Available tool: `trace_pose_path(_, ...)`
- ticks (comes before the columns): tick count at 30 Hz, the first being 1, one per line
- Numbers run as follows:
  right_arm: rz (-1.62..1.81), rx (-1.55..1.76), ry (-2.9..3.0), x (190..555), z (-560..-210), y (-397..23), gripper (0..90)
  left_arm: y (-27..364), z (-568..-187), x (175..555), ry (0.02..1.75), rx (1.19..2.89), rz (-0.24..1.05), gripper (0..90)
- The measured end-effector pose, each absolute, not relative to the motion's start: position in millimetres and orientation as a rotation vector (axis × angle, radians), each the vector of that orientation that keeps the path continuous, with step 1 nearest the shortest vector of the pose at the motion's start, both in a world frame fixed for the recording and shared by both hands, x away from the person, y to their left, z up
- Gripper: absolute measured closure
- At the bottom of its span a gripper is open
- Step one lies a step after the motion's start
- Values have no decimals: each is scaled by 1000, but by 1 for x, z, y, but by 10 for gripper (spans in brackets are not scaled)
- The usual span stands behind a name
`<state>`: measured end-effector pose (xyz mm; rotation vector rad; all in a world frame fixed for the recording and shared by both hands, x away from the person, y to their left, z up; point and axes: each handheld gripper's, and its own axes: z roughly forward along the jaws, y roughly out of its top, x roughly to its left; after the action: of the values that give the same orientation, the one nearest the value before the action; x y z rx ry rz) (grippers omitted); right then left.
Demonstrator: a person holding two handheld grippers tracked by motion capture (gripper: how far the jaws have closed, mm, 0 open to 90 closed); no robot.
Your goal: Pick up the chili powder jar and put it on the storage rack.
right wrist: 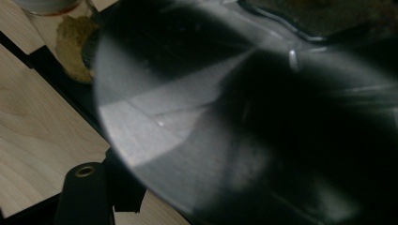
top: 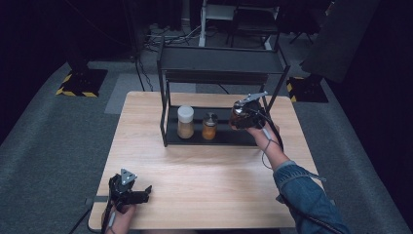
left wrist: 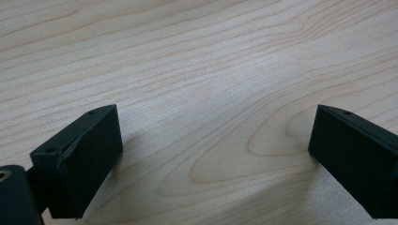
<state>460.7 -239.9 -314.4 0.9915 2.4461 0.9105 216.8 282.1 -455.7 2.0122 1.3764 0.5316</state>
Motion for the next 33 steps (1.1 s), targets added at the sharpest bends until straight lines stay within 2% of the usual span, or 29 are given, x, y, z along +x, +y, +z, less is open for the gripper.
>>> trace_pose_path(10,858,1077,2466,479,-354,-234,295,282,-456,217,1377,2012,532,30)
trace_pose_path(26,853,1167,2466,486,-382,-242,293,282,-456,217,1377,2012,532,30)
trace_pose_path(27,857,1167,2470,486,-381,-243,283,282,-456,217,1377,2012,532,30)
trace_pose_path(30,894,1173,2445,480,-371,-247,176,282,-456,217,1377,2012,532,31)
trace_pose_path(33,935,1123,2418,468,-353,-251,126,282,-456,217,1377,2012,532,31)
